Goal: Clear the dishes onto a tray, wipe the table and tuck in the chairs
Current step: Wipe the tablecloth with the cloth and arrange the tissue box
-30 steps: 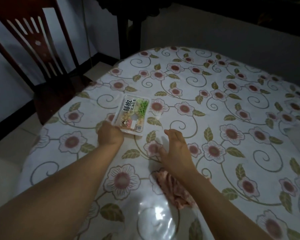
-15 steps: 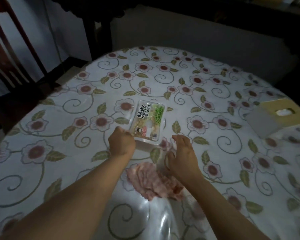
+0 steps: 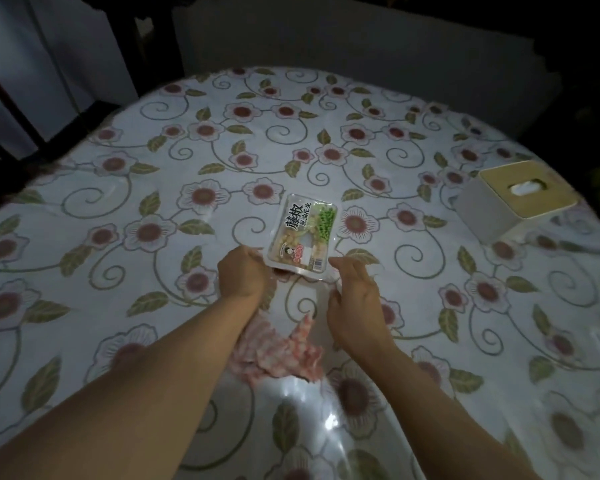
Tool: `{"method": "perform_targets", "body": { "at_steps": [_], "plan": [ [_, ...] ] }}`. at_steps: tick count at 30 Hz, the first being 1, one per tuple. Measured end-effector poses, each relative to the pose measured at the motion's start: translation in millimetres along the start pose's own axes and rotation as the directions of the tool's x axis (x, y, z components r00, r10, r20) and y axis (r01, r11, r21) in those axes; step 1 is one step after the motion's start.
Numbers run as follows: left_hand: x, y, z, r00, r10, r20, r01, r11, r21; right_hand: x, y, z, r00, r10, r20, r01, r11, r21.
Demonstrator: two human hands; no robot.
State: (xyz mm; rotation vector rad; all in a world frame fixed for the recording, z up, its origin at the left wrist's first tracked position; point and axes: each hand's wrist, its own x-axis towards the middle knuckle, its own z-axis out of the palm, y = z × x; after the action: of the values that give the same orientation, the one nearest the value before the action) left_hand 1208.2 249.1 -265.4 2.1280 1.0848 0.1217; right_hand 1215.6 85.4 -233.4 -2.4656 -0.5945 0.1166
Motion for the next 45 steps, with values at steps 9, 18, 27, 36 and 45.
{"method": "perform_targets", "body": {
  "at_steps": [9, 18, 27, 36, 45],
  "plan": [
    [-10.7, -63.0, -50.2, 0.972, 0.234, -0.041, -0.217, 0.945, 0.246, -47.7, -31.4, 53.9, 0.873, -0.333, 0.356, 0.348, 0.937, 0.024],
    [-11.0, -110.5, -71.1, 0.916, 0.380, 0.126, -0.400, 0.863, 0.309, -47.1, -49.8, 79.6, 0.946, -0.206, 0.250, 0.233, 0.969, -0.081],
    [-6.0, -113.8, -95.2, 0.968, 0.233, 0.091, -0.249, 0.926, 0.283, -6.5, -89.1, 79.2, 0.991, -0.109, 0.084, 0.089, 0.973, 0.213],
    [44.2, -105.9, -117.5, 0.982, 0.180, 0.064, -0.190, 0.950, 0.246, 38.0, -114.9, 85.3, 0.998, -0.008, -0.069, 0.028, 0.953, 0.303],
    [123.4, -125.2, -118.8, 0.892, 0.422, 0.160, -0.443, 0.887, 0.131, 108.9, -136.7, 114.2, 0.930, 0.247, -0.273, -0.152, 0.933, 0.326]
  ]
}}
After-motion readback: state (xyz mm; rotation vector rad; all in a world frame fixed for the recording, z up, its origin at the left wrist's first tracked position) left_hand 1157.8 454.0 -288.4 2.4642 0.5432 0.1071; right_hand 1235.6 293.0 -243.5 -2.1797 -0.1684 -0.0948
